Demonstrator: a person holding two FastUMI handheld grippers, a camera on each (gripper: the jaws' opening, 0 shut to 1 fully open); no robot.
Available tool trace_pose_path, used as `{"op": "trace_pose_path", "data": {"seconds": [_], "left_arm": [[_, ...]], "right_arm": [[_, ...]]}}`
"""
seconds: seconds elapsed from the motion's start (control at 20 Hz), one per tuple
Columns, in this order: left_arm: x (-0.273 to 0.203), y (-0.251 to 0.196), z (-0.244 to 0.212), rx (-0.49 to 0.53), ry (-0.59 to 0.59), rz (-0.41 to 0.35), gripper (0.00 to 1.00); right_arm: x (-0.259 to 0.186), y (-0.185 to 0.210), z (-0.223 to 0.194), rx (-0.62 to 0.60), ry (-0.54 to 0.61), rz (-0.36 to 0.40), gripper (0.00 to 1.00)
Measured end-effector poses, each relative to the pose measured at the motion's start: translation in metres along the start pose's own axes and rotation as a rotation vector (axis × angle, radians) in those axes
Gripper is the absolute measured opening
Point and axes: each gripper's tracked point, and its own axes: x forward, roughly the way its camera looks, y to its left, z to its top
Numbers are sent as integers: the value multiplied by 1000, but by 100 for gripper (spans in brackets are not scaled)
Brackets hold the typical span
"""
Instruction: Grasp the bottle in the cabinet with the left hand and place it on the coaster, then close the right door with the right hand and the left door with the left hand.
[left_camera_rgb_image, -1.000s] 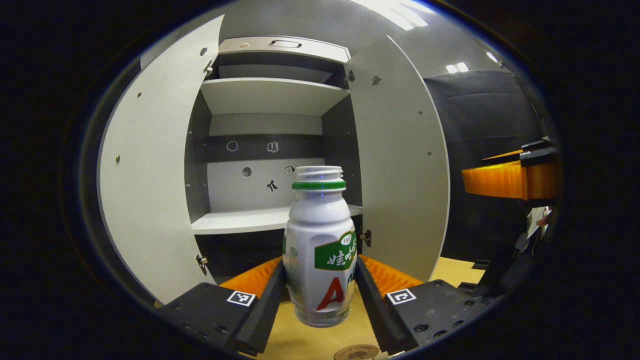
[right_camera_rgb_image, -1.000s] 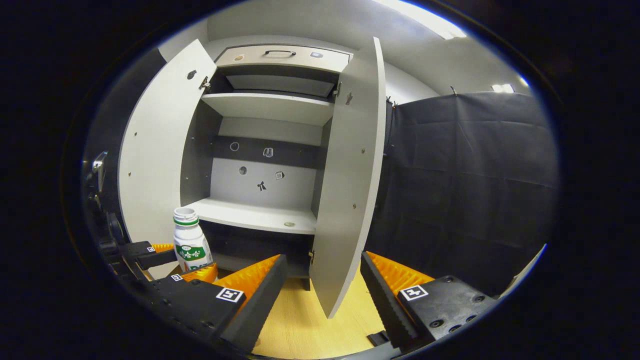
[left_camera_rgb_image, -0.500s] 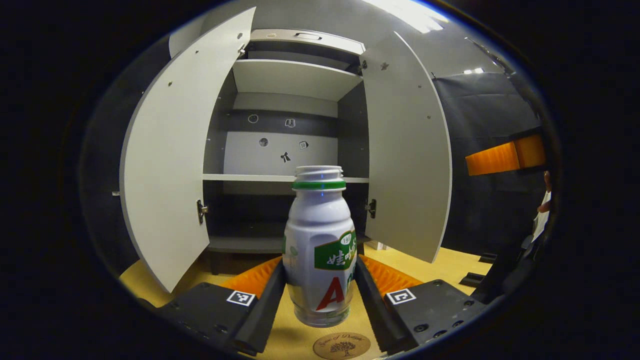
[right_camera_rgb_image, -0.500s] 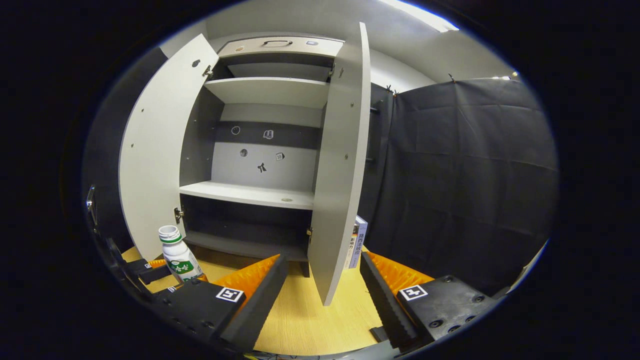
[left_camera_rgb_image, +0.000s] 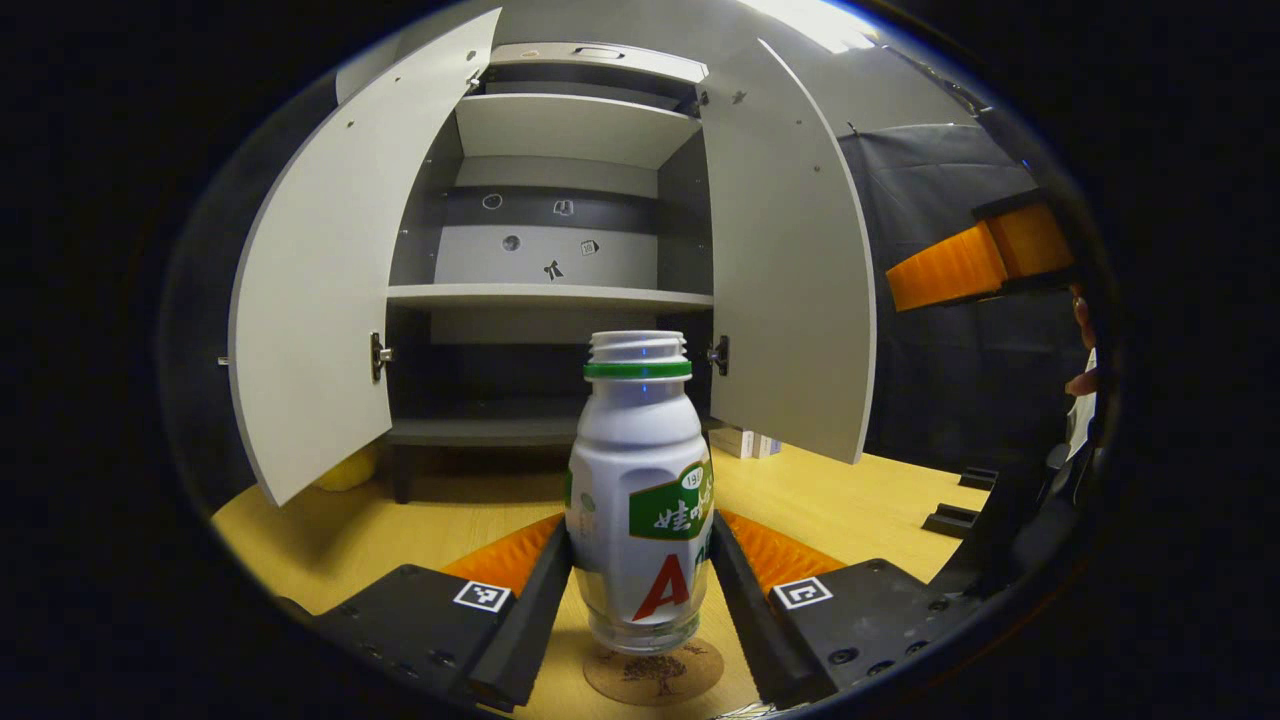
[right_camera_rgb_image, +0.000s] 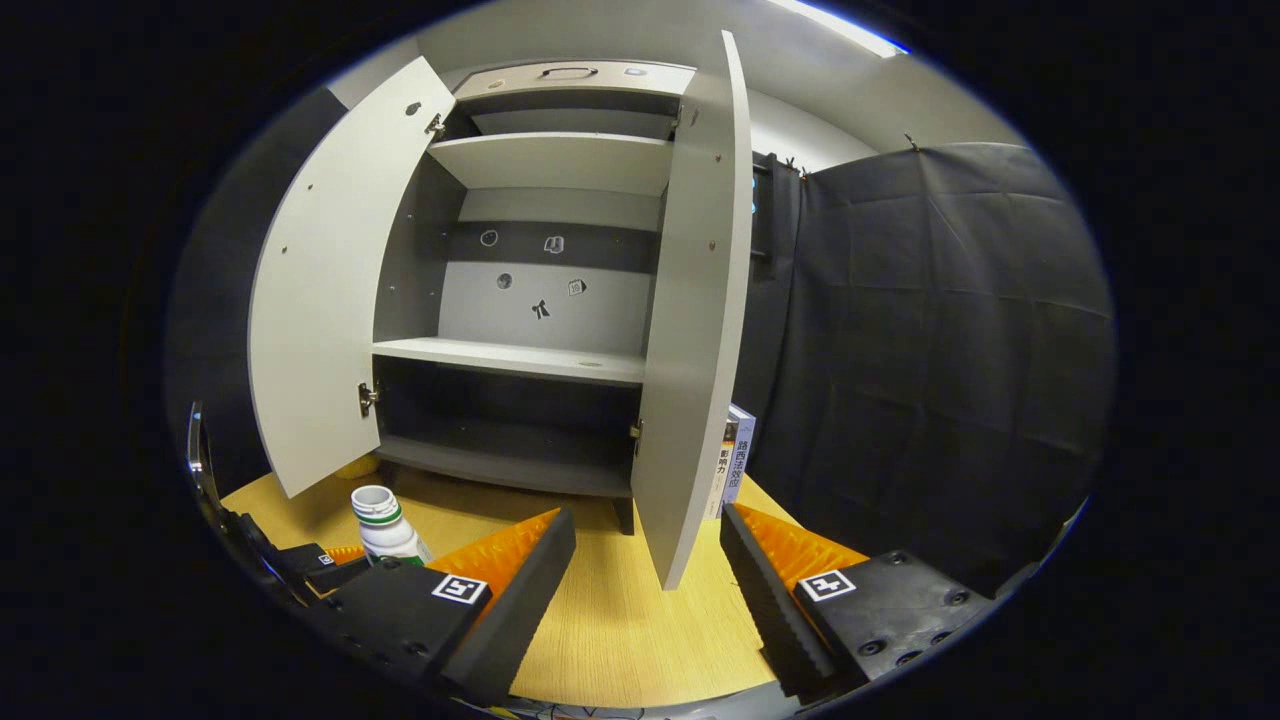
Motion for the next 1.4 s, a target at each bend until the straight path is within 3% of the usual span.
{"op": "trace_pose_path", "data": {"seconds": [0.7,0.95,1.4], "left_arm": [[-17,-2,-38,-1,15,18,82],[-20,-4,-58,50,56,12,84],[-14,1,-33,22,25,-1,90]], "right_arm": [[-5,-7,-29,13,79,-34,96],[-6,1,-33,14,90,-26,97],[-2,3,-23,6,87,-49,97]]}}
